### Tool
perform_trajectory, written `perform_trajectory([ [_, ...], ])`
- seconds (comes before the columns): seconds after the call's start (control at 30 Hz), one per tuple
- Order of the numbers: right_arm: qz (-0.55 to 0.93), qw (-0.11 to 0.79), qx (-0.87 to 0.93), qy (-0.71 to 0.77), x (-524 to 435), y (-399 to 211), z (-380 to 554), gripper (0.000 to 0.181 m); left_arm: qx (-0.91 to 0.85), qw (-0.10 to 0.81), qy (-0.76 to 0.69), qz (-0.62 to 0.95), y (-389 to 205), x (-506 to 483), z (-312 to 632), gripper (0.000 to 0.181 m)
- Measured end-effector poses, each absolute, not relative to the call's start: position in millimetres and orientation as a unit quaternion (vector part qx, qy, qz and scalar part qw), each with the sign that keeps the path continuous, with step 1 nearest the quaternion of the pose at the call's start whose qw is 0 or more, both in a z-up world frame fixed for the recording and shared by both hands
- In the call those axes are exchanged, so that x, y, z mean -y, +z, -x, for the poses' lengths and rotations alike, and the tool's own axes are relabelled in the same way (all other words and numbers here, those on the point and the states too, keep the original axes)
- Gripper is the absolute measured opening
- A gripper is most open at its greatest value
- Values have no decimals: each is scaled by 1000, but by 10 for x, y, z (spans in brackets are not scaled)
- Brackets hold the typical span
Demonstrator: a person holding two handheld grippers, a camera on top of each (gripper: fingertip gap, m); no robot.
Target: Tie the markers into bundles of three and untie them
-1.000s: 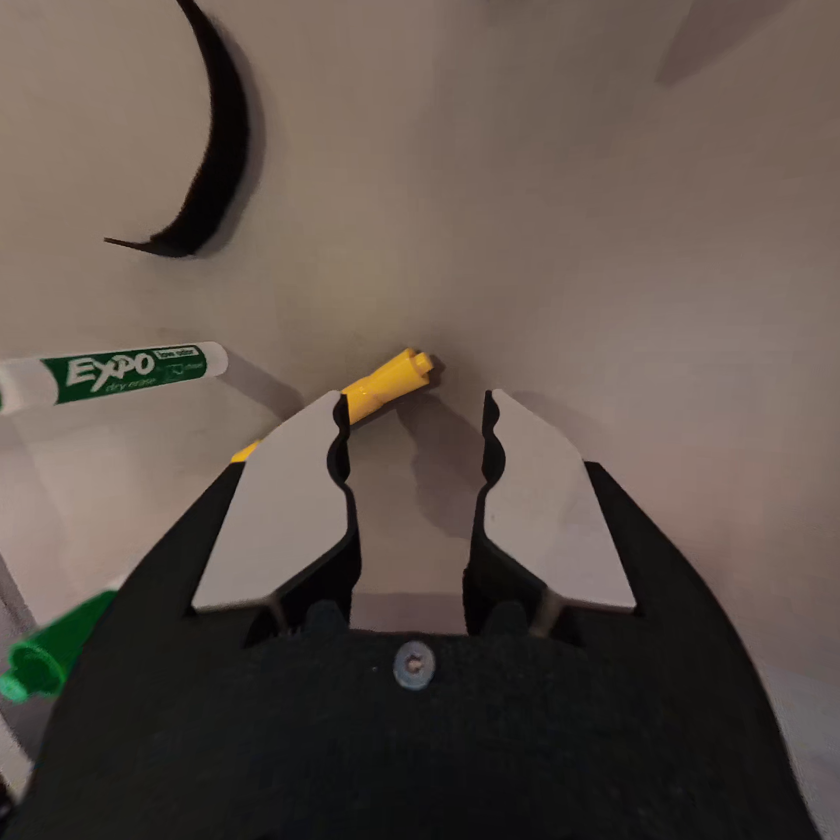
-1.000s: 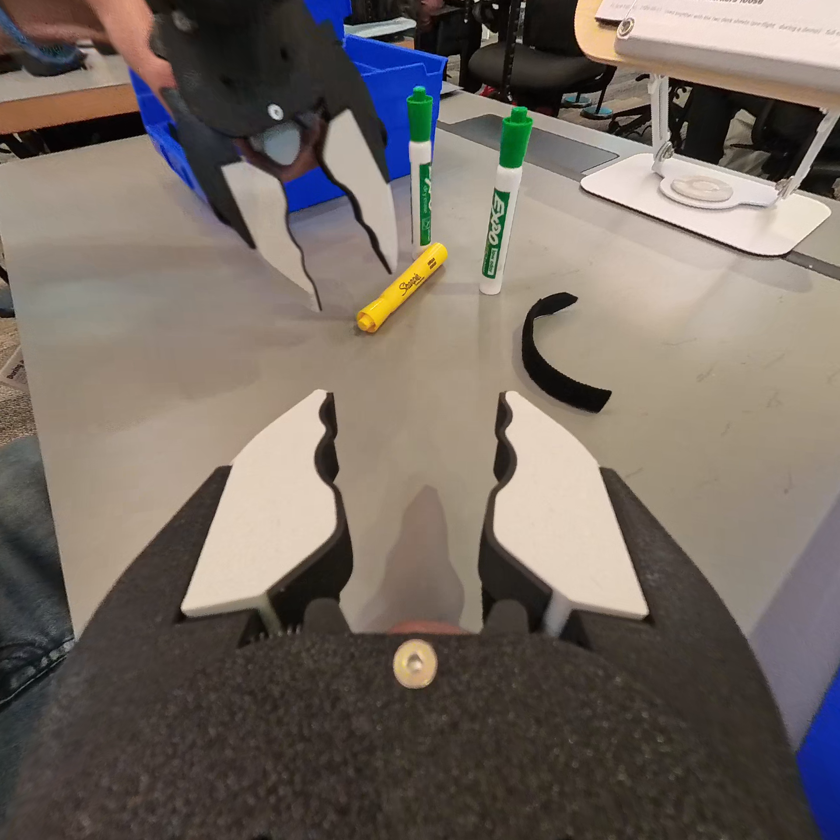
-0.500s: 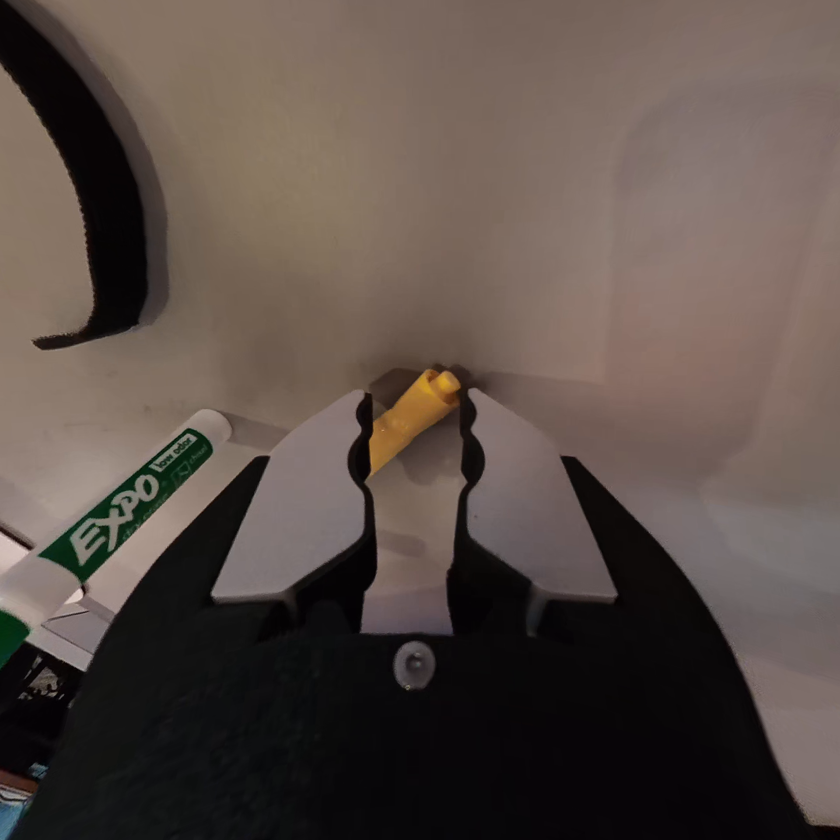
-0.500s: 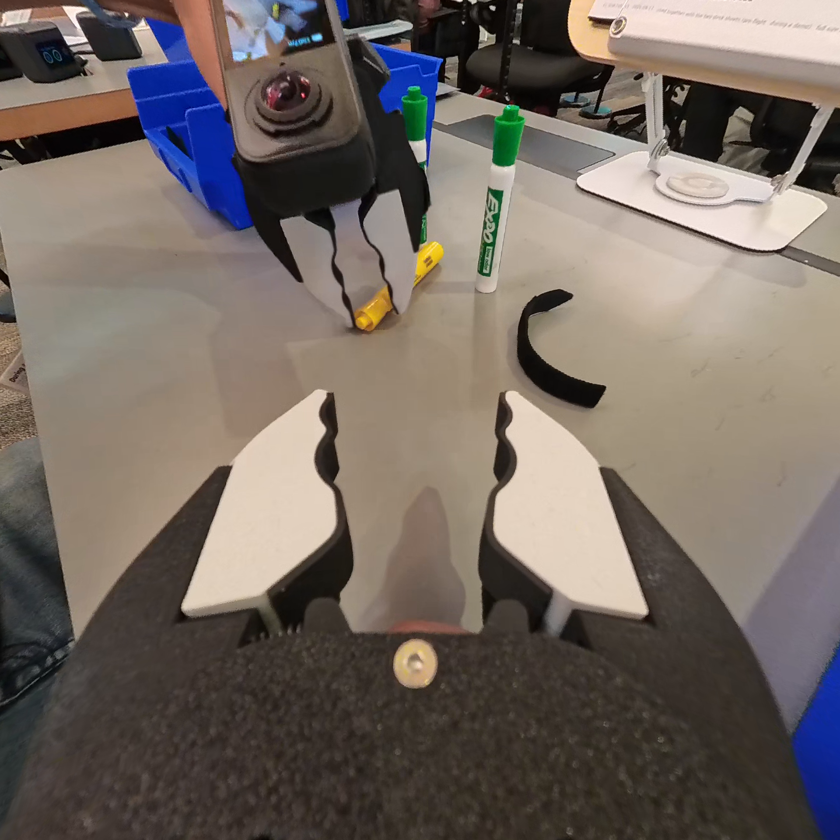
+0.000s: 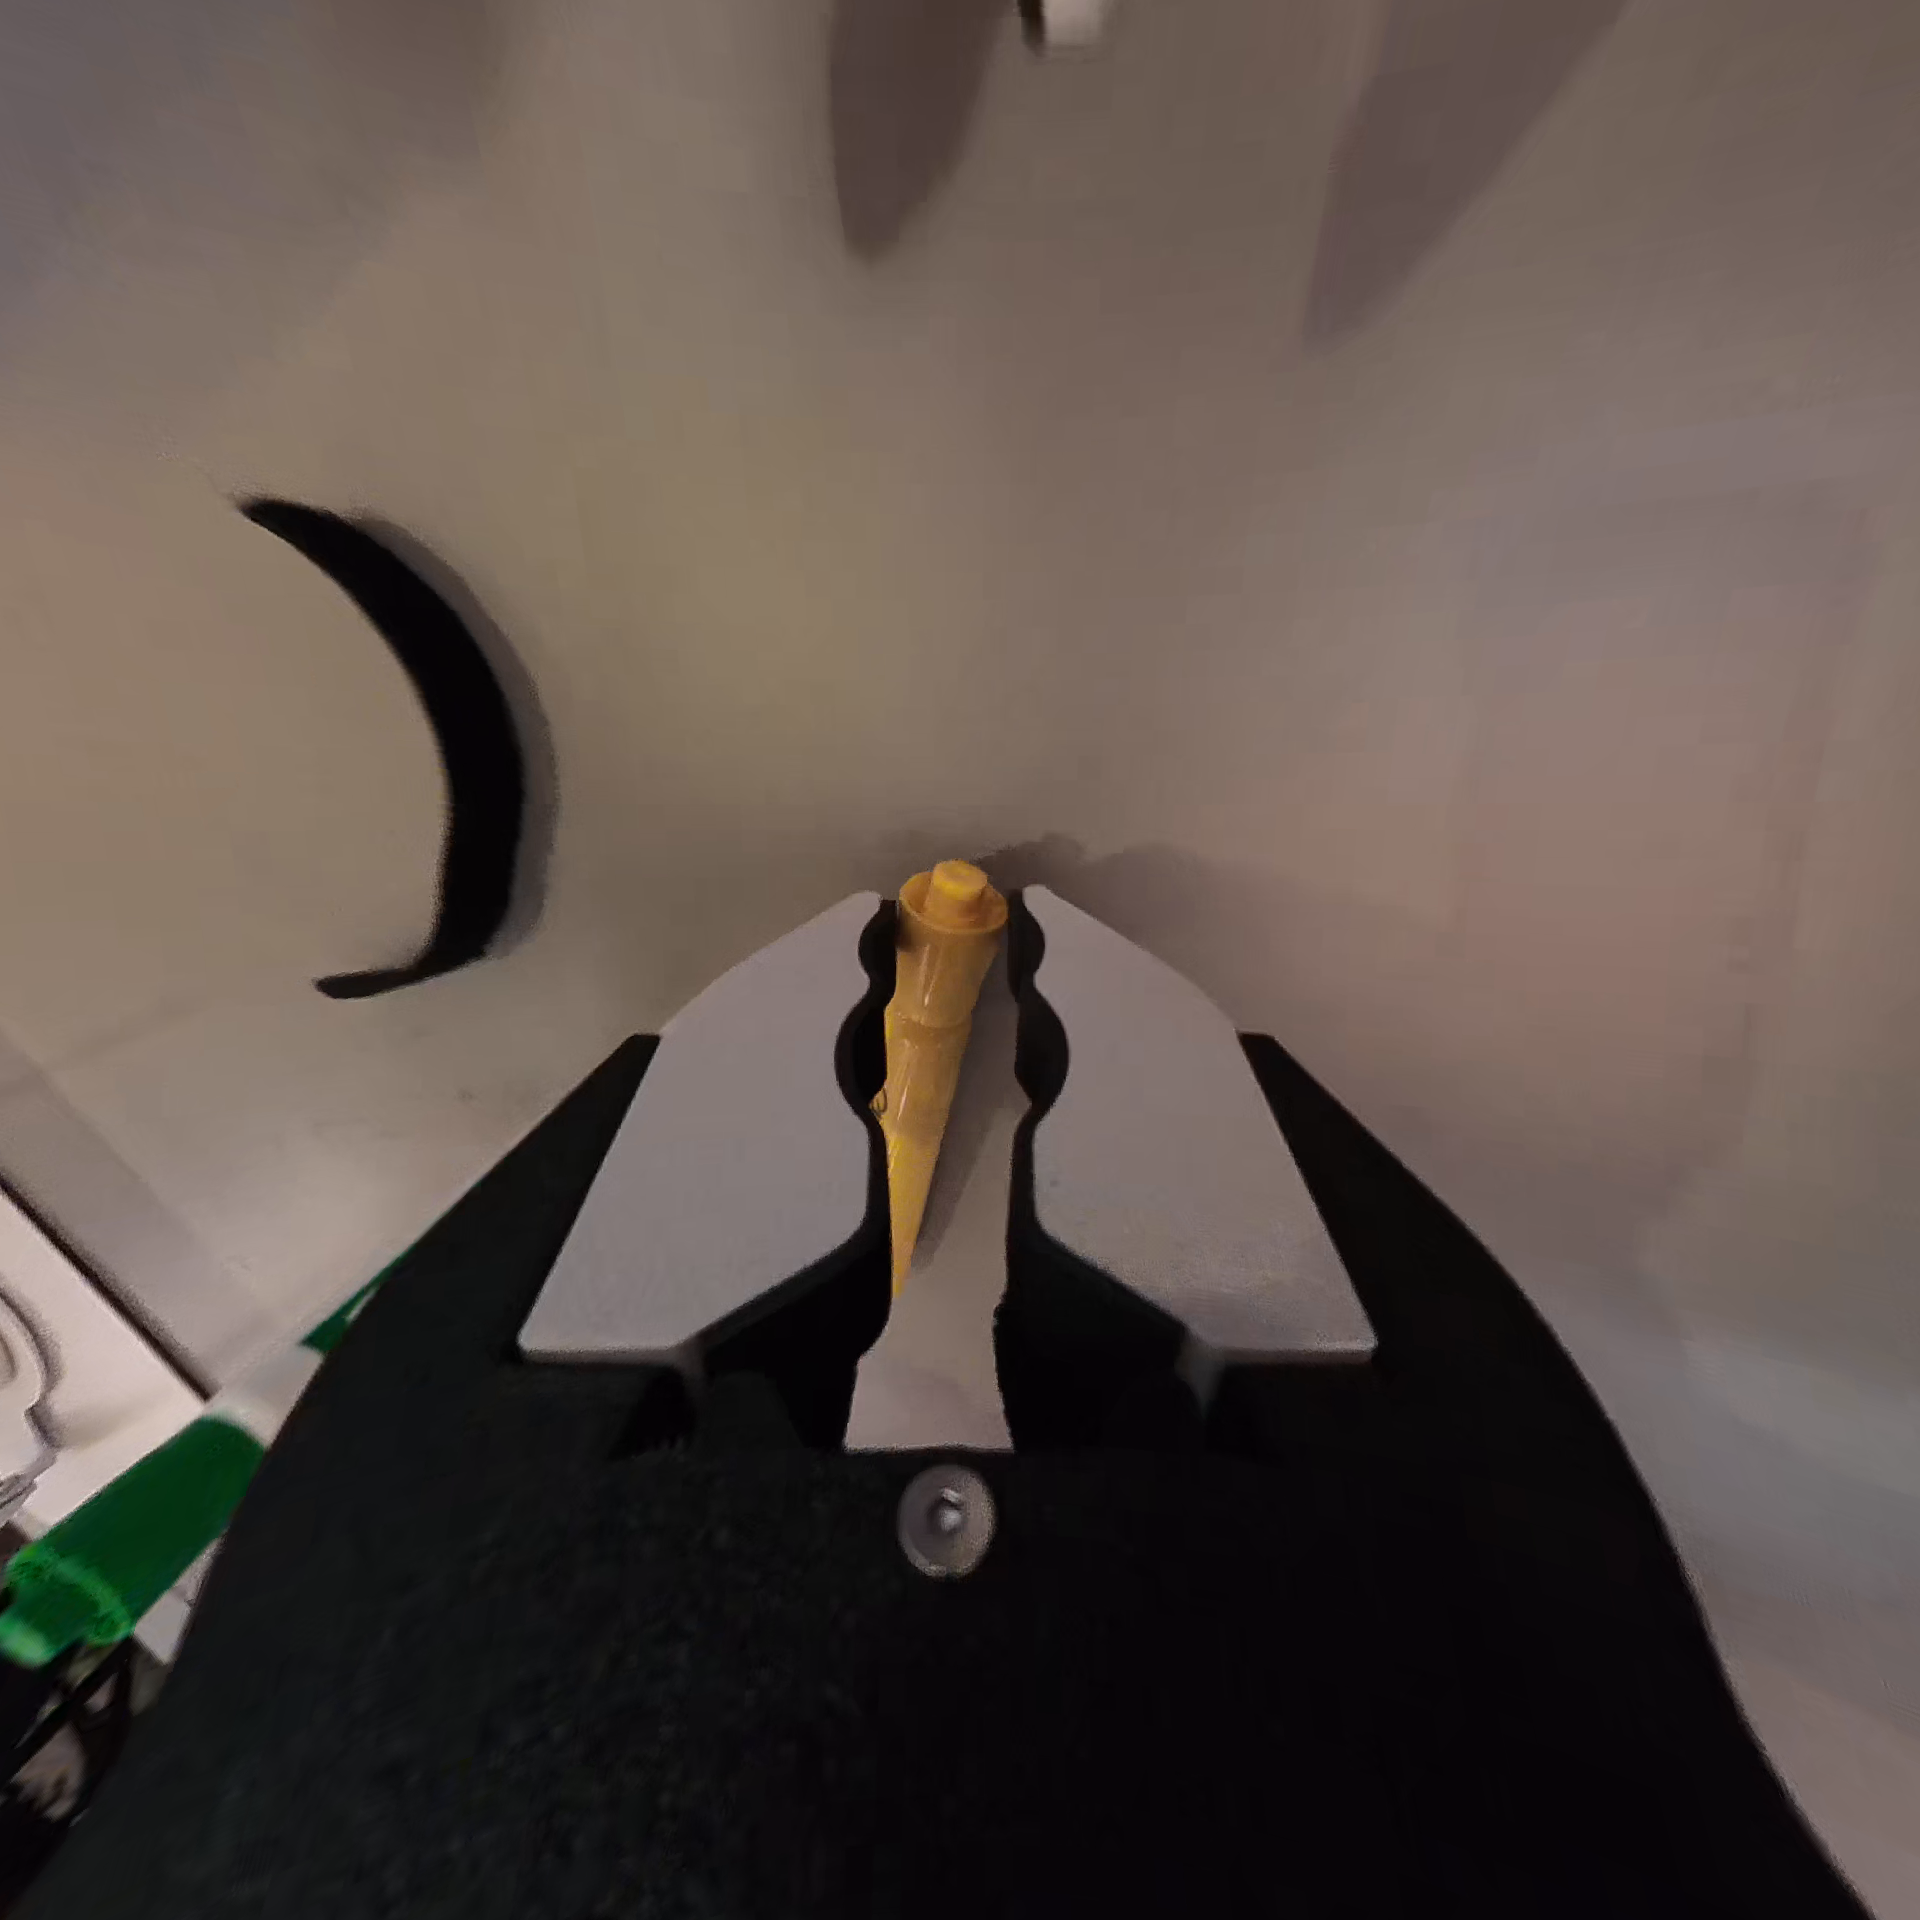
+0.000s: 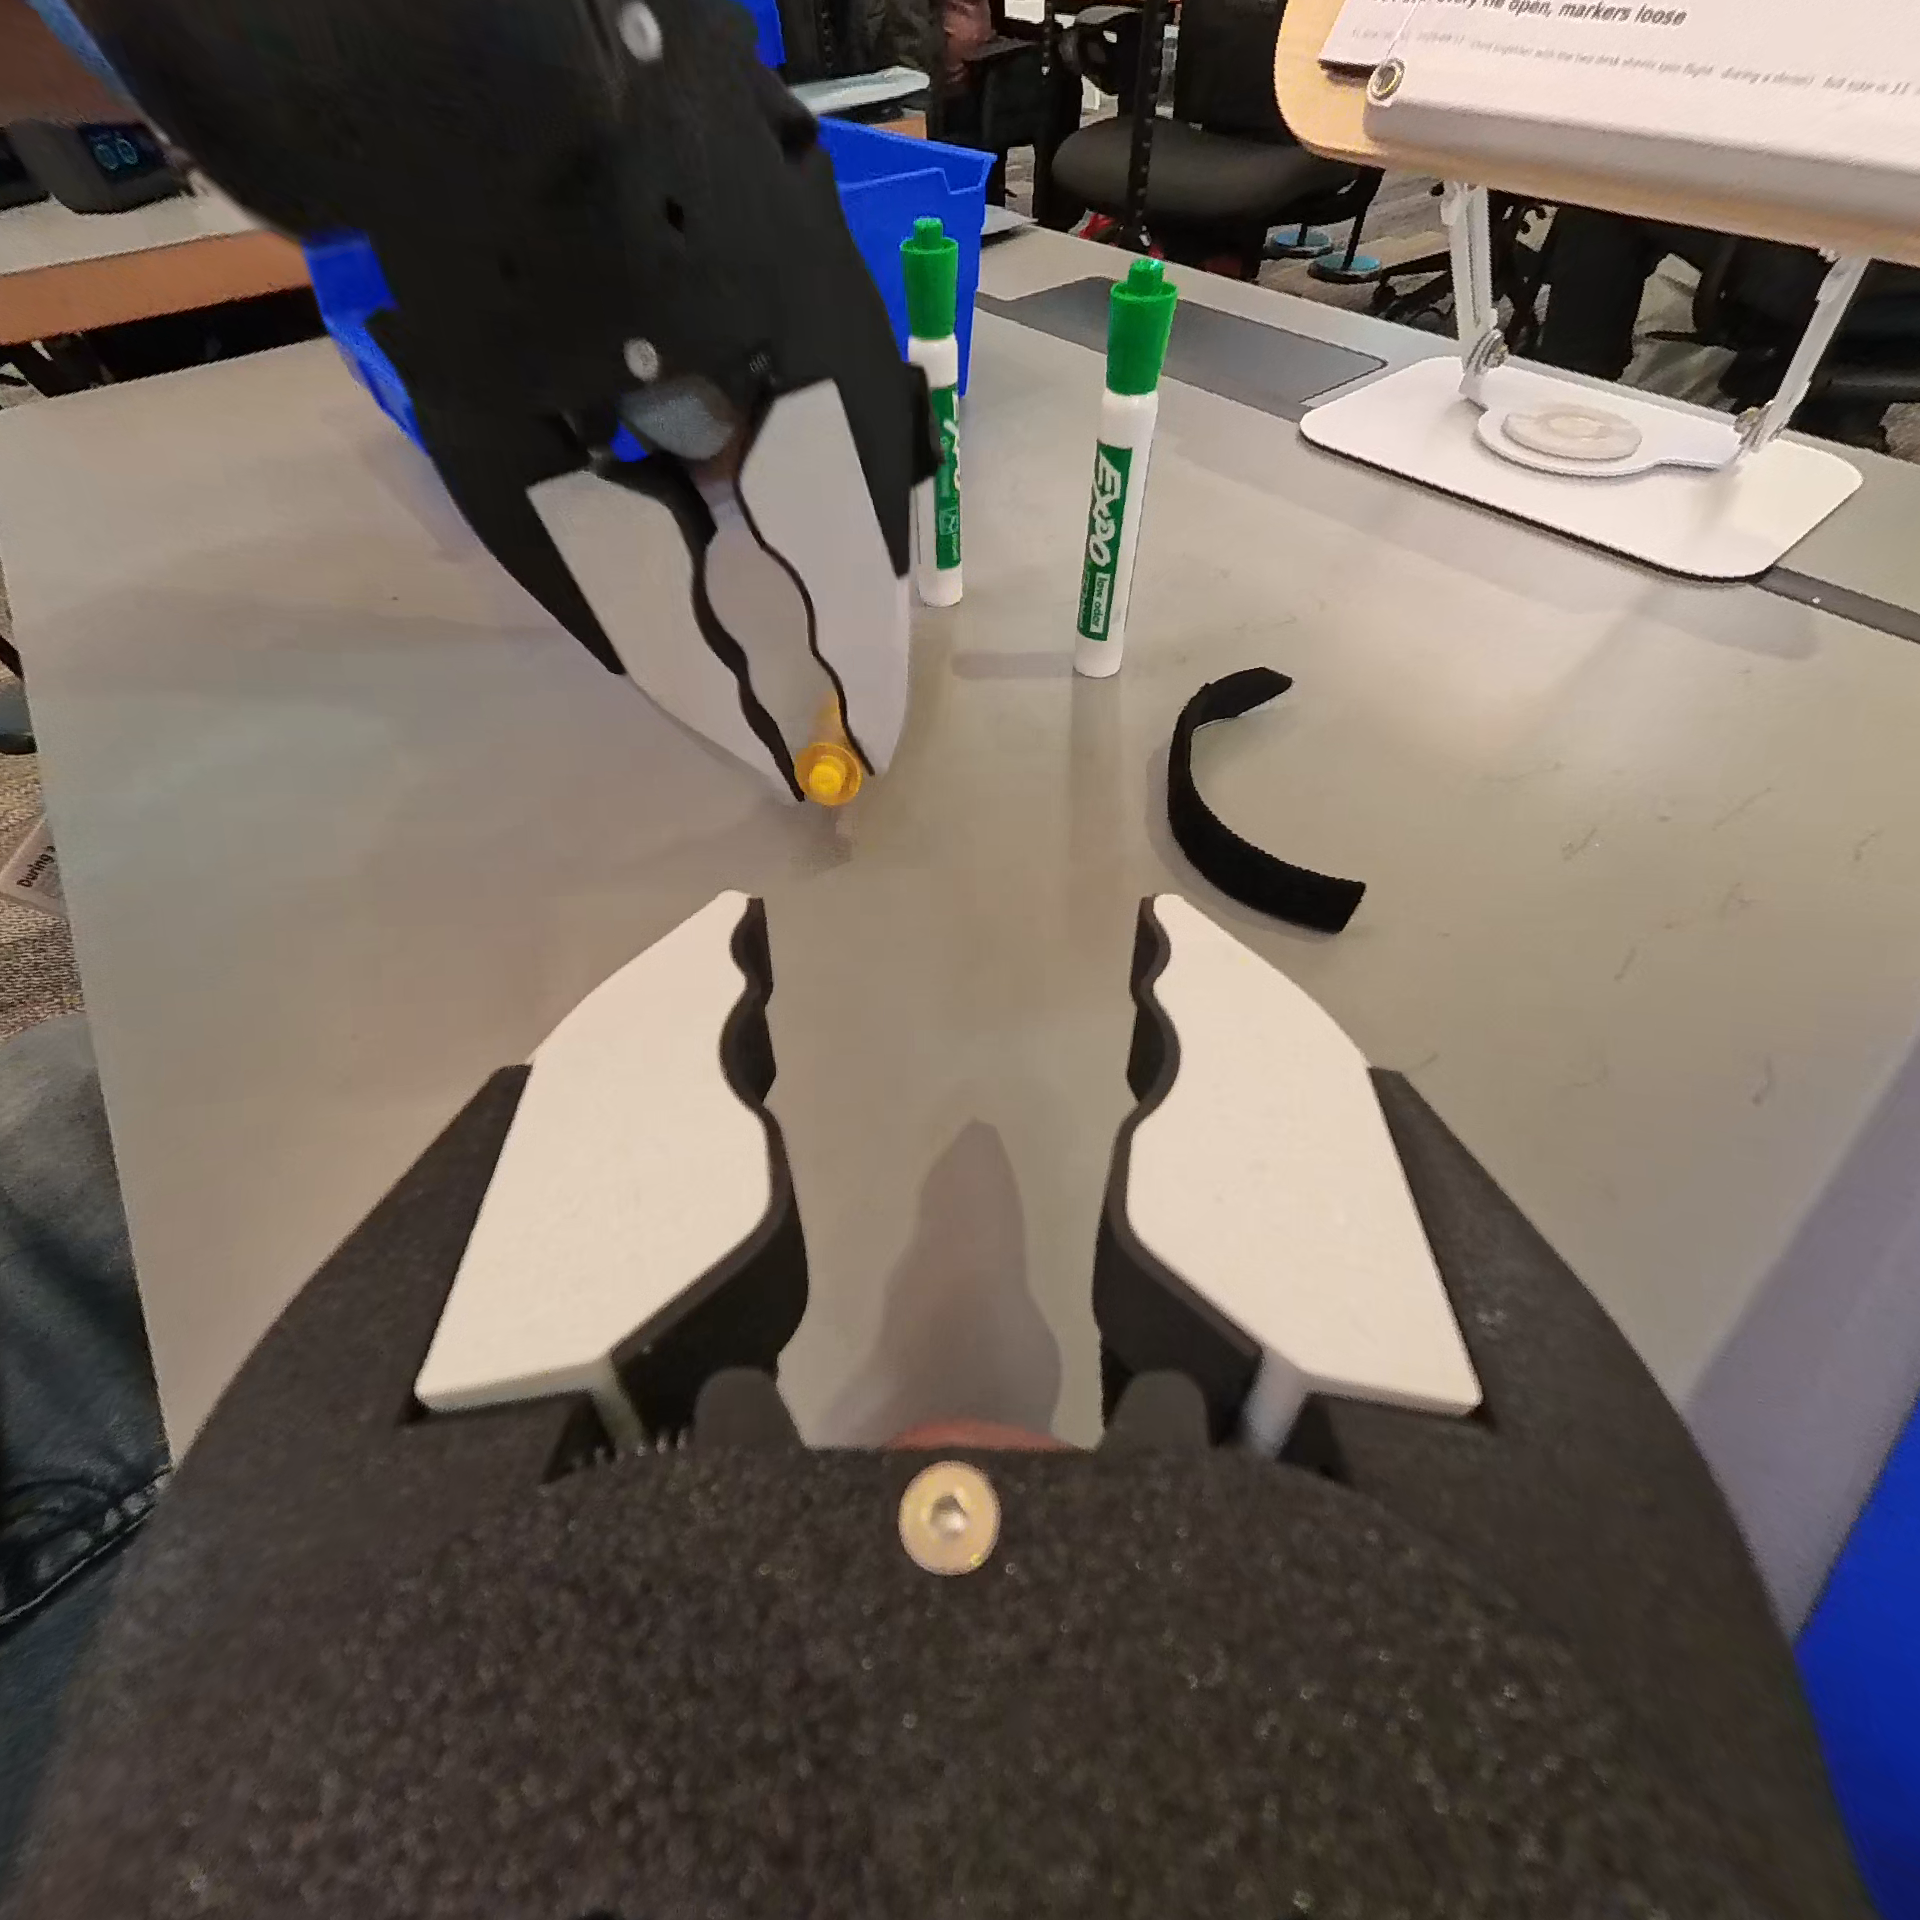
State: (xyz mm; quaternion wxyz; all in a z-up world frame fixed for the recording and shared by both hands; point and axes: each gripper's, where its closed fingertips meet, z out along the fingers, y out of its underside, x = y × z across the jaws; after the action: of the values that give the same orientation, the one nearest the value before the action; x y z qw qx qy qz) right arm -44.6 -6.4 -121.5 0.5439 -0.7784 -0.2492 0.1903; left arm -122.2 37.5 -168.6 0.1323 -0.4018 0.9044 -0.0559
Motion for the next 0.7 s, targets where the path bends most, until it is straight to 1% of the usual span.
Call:
perform_trajectory([
  [0.23, 777, 544, 247, 196, 67, -1206, 462, 67, -830, 251, -165, 470, -1185, -327, 1006, 19],
  [0.43, 776, 544, 250, 198, 74, -1202, 499, 67, -697, 359, -266, 561, -808, -514, 1024, 19],
  [0.5, 776, 543, 251, 199, 75, -1207, 512, 67, -658, 365, -296, 588, -777, -533, 1088, 19],
  [0.6, 776, 541, 254, 200, 80, -1218, 530, 67, -625, 340, -324, 624, -821, -516, 1194, 19],
  [0.7, 776, 541, 256, 198, 85, -1214, 538, 66, -615, 328, -307, 648, -852, -514, 1324, 19],
])
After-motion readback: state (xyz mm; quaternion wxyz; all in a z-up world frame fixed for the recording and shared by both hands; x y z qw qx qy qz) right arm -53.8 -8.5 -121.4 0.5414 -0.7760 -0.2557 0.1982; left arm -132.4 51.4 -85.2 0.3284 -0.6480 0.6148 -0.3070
